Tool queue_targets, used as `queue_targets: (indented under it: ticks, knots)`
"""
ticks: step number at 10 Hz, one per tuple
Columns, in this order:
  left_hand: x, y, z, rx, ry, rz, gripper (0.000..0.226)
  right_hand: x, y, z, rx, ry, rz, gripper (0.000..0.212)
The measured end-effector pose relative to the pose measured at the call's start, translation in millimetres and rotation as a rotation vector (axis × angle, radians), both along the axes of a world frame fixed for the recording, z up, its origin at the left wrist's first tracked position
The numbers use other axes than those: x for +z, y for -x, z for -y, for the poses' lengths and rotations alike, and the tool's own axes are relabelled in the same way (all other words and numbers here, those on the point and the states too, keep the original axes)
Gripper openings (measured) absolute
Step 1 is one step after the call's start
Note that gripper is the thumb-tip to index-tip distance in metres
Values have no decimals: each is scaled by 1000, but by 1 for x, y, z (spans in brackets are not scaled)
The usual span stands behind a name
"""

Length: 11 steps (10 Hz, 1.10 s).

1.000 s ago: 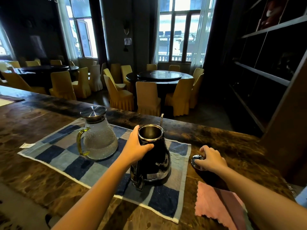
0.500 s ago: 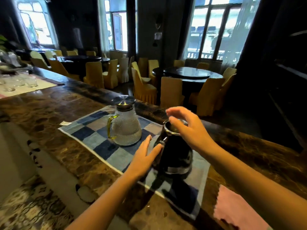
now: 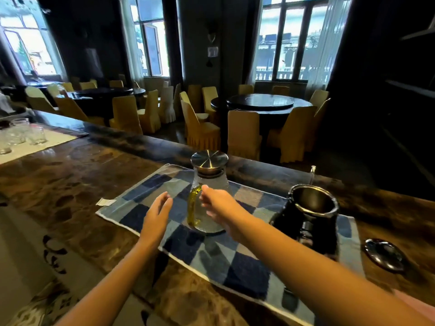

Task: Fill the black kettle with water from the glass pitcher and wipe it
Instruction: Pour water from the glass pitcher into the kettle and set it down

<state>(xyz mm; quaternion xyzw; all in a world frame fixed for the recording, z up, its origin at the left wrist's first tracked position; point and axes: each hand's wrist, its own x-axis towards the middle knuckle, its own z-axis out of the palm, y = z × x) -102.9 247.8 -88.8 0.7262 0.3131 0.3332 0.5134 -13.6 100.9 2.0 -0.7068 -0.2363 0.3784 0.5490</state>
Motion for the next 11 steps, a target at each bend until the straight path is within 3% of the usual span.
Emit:
queue_targets:
  ticks: [1, 2, 4, 5, 6, 8, 10, 11]
  knots:
    - [6, -21, -24, -181, 30, -94, 52, -17, 5, -26, -30, -53, -110, 47]
    - [12, -41, -40, -291, 108, -54, 57, -27, 6, -37, -41, -140, -157, 34]
    - [14, -66, -34, -505, 247, -95, 60, -34, 13, -40, -124, -263, -198, 37]
    - [9, -79, -32, -501, 194, -60, 46, -31, 10, -38, -208, -213, -130, 38]
    - [2, -75, -30, -594, 45, 15, 49, -30, 4, -29, -315, -143, -20, 44]
    - [2, -74, -29, -625, -102, 32, 79, -30, -8, -19, -505, -81, 140, 42]
    - [14, -72, -34, -612, -53, -24, 94, -18, -23, -25, -558, 12, 297, 42]
    - [29, -72, -34, -622, -11, -18, 90, -2, -31, -24, -564, 9, 317, 45]
